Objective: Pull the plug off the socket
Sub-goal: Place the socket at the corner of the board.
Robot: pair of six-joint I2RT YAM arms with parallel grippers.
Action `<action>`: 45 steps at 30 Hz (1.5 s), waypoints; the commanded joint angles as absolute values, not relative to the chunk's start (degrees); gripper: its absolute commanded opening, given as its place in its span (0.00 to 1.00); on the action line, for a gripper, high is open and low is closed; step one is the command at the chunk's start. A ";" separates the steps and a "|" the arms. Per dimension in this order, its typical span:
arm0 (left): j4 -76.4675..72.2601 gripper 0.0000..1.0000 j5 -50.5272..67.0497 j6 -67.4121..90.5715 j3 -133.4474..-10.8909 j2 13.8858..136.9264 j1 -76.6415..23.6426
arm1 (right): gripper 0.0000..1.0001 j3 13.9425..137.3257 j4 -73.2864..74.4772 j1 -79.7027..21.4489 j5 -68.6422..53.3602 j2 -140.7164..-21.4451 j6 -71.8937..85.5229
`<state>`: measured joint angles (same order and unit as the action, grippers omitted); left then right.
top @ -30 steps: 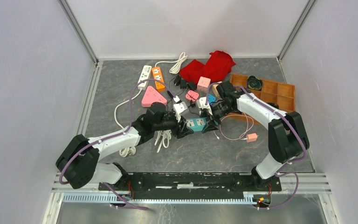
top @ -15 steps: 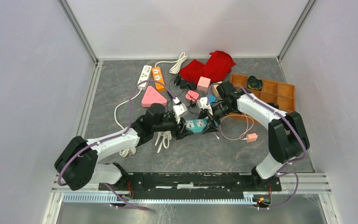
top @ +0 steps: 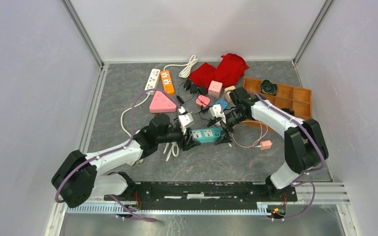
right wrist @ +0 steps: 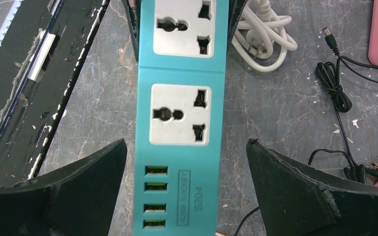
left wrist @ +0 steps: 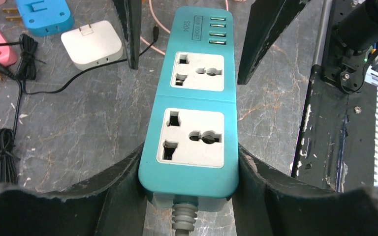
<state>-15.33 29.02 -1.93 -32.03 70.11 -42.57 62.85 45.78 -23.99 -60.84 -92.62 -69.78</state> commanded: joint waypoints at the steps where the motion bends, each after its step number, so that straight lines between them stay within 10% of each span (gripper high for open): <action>1: -18.43 0.02 25.50 -1.32 -30.54 66.99 -42.80 | 0.98 63.63 48.51 -23.31 -63.57 -89.84 -74.64; 25: -8.75 0.02 -11.64 10.38 -32.62 41.96 -41.96 | 0.98 55.81 29.01 -16.11 -63.42 -79.49 -58.11; 45: -9.42 0.02 -14.15 8.27 -50.00 52.27 -25.43 | 0.98 55.55 28.65 -16.16 -64.16 -79.47 -57.83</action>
<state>-2.72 -16.86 8.16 -44.86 50.74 -31.59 55.99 29.78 -16.36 -62.52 -80.90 -58.08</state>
